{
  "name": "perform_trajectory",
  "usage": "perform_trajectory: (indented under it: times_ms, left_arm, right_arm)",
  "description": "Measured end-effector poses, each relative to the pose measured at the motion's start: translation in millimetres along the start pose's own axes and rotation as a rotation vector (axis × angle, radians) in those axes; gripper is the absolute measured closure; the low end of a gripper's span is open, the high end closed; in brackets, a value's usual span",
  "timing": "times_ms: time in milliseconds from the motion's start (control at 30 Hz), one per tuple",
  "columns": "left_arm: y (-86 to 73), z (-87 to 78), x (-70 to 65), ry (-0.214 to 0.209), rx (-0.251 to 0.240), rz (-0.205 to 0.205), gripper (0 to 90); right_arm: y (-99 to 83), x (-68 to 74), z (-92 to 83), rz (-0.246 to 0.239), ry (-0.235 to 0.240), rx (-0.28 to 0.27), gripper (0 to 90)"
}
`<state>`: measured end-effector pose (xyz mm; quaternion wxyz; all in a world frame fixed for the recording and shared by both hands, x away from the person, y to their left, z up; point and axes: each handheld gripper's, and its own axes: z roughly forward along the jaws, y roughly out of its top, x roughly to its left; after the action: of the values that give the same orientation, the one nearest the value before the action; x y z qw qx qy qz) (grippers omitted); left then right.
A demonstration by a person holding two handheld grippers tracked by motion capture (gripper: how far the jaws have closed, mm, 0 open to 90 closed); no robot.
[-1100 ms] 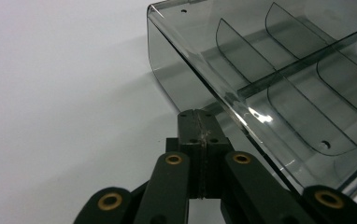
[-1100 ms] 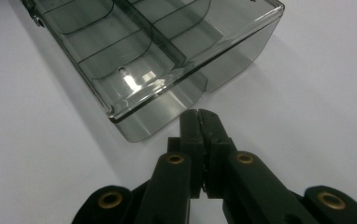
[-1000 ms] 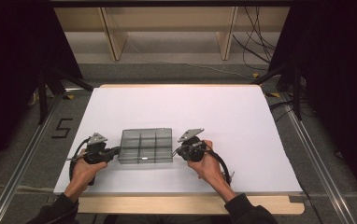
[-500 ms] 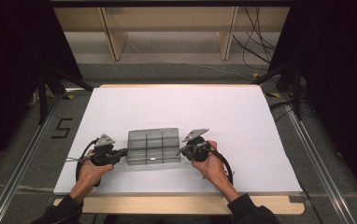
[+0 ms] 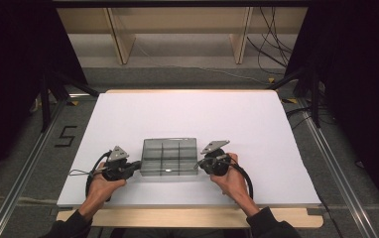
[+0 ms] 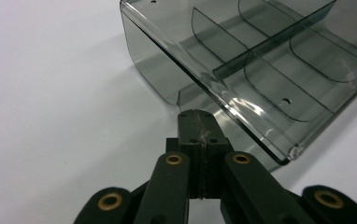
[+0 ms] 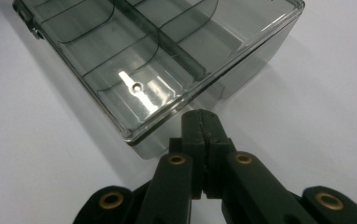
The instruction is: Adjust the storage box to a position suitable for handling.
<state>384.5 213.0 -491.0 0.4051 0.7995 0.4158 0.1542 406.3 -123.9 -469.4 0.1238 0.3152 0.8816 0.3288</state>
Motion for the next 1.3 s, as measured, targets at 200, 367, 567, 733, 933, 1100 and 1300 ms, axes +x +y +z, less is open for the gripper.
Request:
perform_trajectory:
  times_ms: [200, 367, 567, 733, 933, 1100, 1300]
  left_arm:
    - [-0.8, -0.4, -9.6, 0.003, -0.001, 0.035, 89.4]
    - [-2.4, -1.6, -15.4, -0.004, -0.002, 0.044, 89.4]
    - [-2.8, -6.6, -22.8, -0.011, -0.002, 0.051, 89.4]
    - [-4.8, -6.6, -26.8, -0.020, -0.011, 0.028, 89.4]
    - [-9.0, -10.0, -35.3, -0.027, -0.017, 0.023, 89.5]
    - [-13.8, -13.0, -41.4, -0.044, -0.010, 0.028, 89.4]
    - [-16.7, -14.7, -46.4, -0.046, -0.012, 0.031, 89.4]
  right_arm:
    - [-7.1, -0.1, -2.8, 0.009, -0.023, -0.008, 90.0]
    - [-12.2, 3.0, -7.1, 0.025, -0.032, -0.007, 90.0]
    - [-18.3, 7.8, -15.5, 0.046, -0.022, 0.015, 90.0]
    - [-23.7, 9.6, -16.2, 0.051, -0.030, -0.010, 90.0]
    - [-28.2, 11.7, -20.9, 0.043, -0.032, -0.011, 90.0]
    - [-33.0, 14.9, -24.5, 0.039, -0.034, -0.017, 90.0]
    - [-37.5, 17.2, -28.3, 0.045, -0.030, -0.016, 90.0]
